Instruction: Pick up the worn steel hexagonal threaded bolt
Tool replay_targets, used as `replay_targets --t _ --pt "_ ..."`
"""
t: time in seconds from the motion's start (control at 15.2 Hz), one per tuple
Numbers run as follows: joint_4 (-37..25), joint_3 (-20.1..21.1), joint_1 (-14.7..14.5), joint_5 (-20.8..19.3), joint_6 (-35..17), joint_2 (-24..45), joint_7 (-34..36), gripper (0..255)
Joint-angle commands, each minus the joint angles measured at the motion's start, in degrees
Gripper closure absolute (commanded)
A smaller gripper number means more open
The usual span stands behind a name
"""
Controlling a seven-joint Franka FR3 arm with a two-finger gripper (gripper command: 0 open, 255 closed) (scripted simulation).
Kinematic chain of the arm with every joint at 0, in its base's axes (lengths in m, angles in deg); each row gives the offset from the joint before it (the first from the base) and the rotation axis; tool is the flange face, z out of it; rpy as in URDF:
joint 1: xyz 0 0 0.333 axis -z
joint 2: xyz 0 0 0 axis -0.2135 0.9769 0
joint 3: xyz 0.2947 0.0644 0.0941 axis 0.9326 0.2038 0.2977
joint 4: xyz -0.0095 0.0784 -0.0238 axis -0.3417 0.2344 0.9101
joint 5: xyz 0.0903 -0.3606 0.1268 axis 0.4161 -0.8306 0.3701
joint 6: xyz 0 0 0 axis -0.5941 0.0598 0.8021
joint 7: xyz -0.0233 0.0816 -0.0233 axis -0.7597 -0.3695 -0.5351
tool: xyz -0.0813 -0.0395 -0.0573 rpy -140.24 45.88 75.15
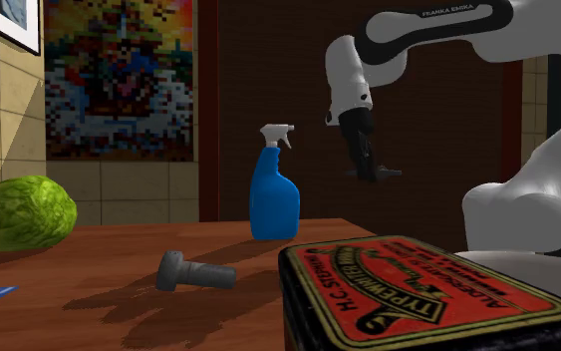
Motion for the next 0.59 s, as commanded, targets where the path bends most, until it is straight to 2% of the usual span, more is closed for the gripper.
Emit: replay_targets --t 0.0,0.53 --pt "0.0 0.0 0.0 0.0 0.0 0.0 0.0 0" --pt "-0.57 5.12 -5.98 5.33 -13.54 8.69 -1.83 0"
